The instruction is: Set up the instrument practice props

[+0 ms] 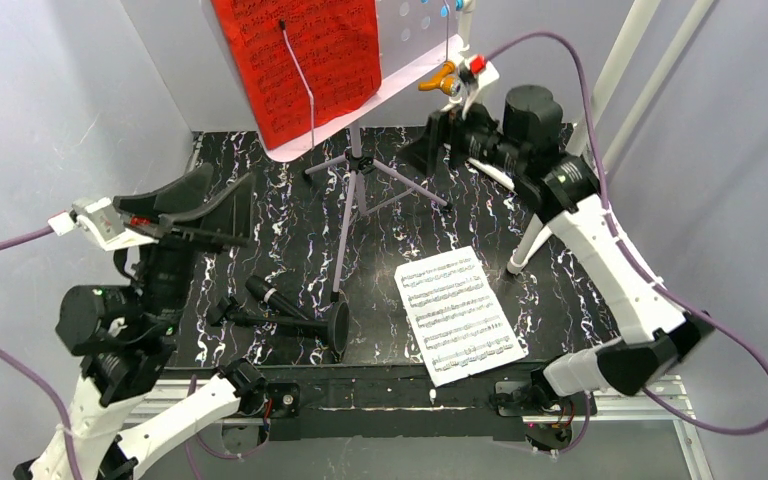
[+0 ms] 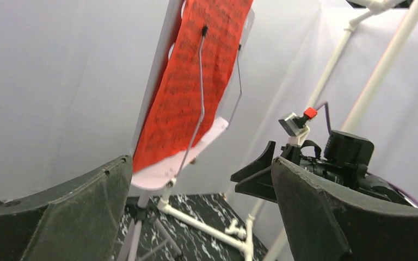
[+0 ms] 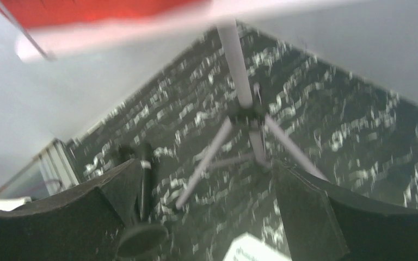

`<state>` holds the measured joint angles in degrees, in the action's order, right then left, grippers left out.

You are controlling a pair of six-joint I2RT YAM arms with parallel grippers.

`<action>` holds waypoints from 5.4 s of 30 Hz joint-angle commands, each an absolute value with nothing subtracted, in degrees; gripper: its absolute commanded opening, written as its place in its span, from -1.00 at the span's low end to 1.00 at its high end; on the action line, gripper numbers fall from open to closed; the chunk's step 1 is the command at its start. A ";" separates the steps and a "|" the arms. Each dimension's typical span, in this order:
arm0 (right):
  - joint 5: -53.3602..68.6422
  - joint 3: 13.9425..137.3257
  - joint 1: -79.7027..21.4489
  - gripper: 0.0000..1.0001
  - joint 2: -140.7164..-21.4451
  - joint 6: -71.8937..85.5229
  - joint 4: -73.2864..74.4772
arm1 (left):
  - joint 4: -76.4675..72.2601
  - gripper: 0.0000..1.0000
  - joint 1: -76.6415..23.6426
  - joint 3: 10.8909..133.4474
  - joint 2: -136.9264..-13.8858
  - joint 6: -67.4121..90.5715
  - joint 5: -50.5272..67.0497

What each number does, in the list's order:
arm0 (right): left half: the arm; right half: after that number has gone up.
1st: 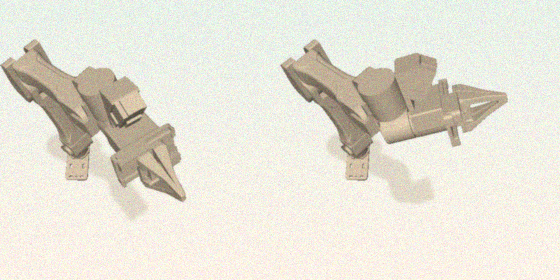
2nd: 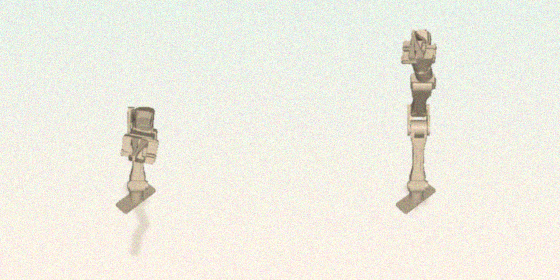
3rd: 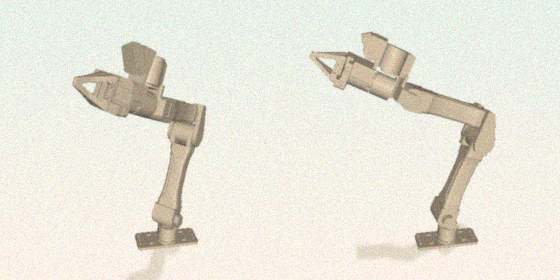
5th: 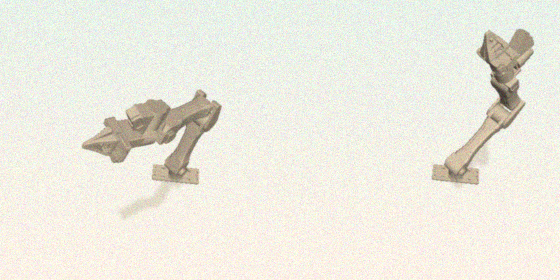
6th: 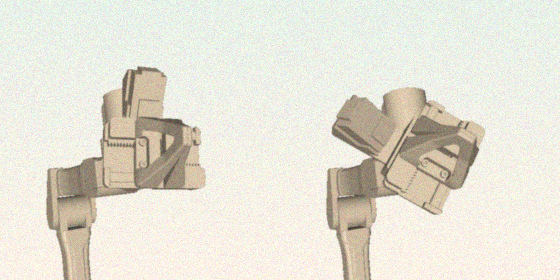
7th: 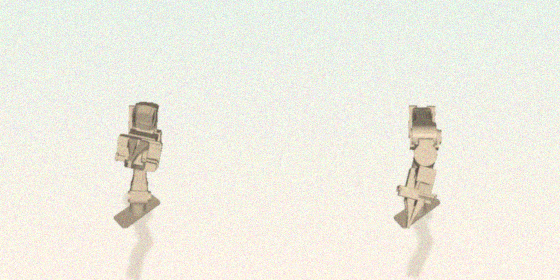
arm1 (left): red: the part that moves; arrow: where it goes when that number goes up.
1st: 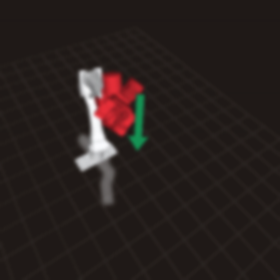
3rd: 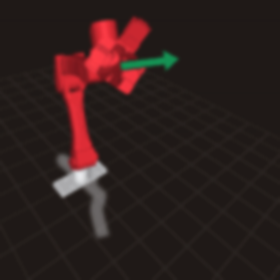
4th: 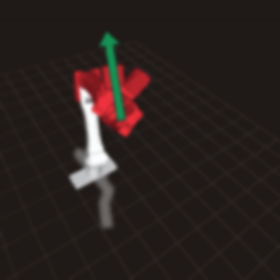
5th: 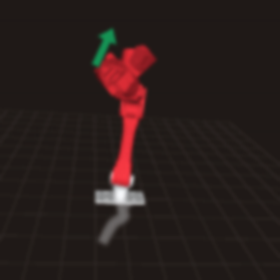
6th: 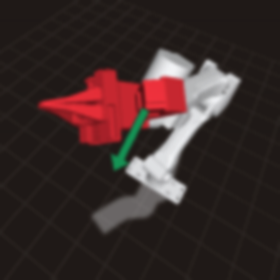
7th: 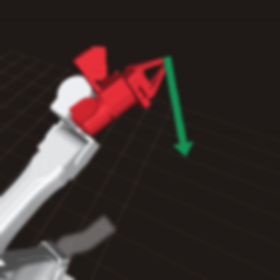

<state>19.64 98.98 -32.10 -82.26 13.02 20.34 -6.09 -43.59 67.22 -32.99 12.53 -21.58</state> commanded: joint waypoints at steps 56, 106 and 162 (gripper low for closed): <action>-15.39 36.35 -43.29 0.92 -81.71 37.16 12.05 | 18.41 0.96 -59.89 52.03 -75.91 53.46 -25.78; -7.74 26.92 -40.43 0.92 -73.04 39.20 4.92 | -18.11 0.20 -54.51 42.98 -90.83 69.32 -10.69; 20.01 61.87 -40.52 0.97 -48.04 20.34 14.34 | 19.05 -1.00 -50.72 71.31 -40.76 3.71 18.54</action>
<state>17.72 60.75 -40.51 -49.69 16.82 19.73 14.24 -51.09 67.42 -42.44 8.32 12.84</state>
